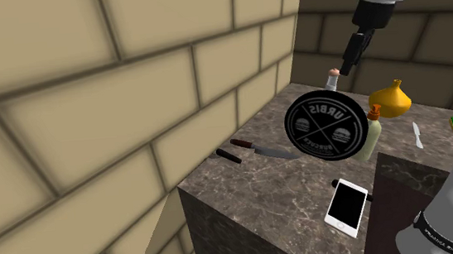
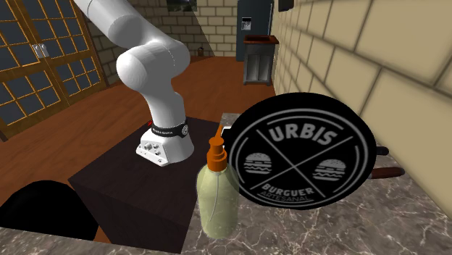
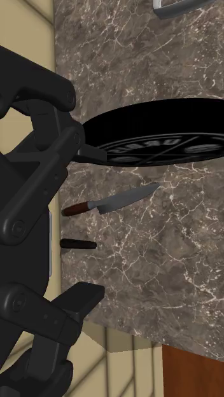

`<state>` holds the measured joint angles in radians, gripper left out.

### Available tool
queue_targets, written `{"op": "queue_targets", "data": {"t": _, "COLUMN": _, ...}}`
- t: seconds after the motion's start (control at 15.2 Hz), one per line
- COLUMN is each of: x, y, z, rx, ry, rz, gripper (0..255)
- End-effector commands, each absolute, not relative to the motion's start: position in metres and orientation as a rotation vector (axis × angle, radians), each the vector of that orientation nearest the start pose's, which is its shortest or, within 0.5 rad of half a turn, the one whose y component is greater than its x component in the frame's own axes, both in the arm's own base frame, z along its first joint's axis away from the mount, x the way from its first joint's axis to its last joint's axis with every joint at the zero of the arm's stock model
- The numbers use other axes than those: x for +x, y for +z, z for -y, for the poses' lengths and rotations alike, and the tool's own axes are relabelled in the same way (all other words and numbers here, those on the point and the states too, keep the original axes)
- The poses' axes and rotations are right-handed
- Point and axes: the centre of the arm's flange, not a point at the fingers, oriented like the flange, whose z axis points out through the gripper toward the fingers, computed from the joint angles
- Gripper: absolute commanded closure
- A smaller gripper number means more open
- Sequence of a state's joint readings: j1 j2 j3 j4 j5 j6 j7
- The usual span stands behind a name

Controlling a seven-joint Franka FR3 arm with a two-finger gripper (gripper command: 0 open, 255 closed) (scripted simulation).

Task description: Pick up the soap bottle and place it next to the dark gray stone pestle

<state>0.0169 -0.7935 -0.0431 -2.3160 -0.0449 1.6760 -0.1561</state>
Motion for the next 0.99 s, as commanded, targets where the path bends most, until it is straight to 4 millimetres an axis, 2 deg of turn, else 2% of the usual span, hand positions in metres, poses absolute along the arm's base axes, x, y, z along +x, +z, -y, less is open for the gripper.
{"op": "queue_targets", "data": {"t": 0.0, "x": 0.315, "y": 0.622, "z": 0.017, "rx": -3.152, "ry": -0.239, "rz": 0.224, "gripper": 0}}
{"op": "queue_targets", "data": {"t": 0.92, "x": 0.286, "y": 0.512, "z": 0.152, "rx": -3.189, "ry": -0.078, "rz": 0.24, "gripper": 0}}
